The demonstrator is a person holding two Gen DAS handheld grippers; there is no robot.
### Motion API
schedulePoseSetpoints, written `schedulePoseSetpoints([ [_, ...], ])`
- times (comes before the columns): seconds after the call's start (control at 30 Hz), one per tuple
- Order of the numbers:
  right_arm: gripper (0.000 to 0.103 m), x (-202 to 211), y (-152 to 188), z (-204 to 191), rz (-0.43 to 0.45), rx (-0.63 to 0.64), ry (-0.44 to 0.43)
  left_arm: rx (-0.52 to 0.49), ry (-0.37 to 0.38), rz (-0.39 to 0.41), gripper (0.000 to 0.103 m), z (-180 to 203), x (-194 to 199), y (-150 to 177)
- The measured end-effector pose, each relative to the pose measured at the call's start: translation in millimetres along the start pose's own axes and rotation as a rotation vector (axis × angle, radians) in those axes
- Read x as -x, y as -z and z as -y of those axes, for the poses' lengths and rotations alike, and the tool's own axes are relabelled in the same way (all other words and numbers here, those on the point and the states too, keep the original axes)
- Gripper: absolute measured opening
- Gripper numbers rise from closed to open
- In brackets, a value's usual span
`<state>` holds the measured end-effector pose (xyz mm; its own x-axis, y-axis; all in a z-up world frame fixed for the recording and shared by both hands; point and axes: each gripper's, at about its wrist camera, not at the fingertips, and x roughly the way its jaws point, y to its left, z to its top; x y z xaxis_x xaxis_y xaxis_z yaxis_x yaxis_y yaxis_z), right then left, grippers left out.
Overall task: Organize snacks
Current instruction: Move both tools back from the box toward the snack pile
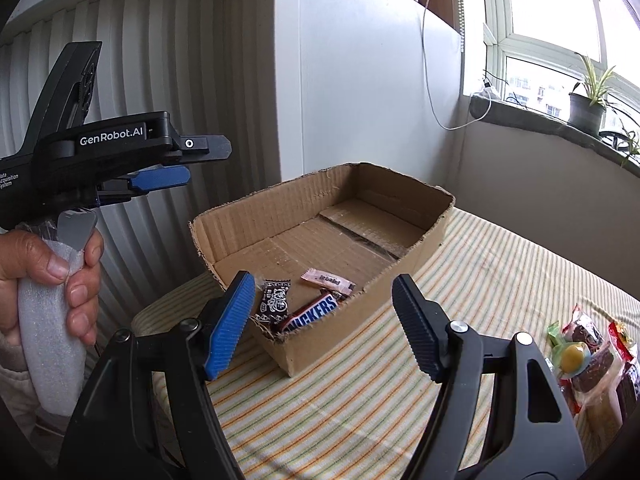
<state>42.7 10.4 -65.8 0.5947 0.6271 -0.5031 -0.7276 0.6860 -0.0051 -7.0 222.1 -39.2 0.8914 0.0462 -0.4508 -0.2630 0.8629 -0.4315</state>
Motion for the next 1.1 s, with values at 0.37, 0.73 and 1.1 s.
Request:
schedulePoseSetpoints([
  [0.37, 0.084, 81, 44, 94, 0.084, -0.189, 0.151, -0.190, 0.108, -0.104, 0.071, 115, -23, 32],
  [0.73, 0.085, 168, 109, 193, 0.100, -0.386, 0.388, -0.396, 0.272, -0.216, 0.074, 232, -36, 86],
  [1.1, 0.085, 167, 114, 214, 0.071, -0.378, 0.411, -0.459, 0.302, -0.264, 0.074, 257, -41, 106],
])
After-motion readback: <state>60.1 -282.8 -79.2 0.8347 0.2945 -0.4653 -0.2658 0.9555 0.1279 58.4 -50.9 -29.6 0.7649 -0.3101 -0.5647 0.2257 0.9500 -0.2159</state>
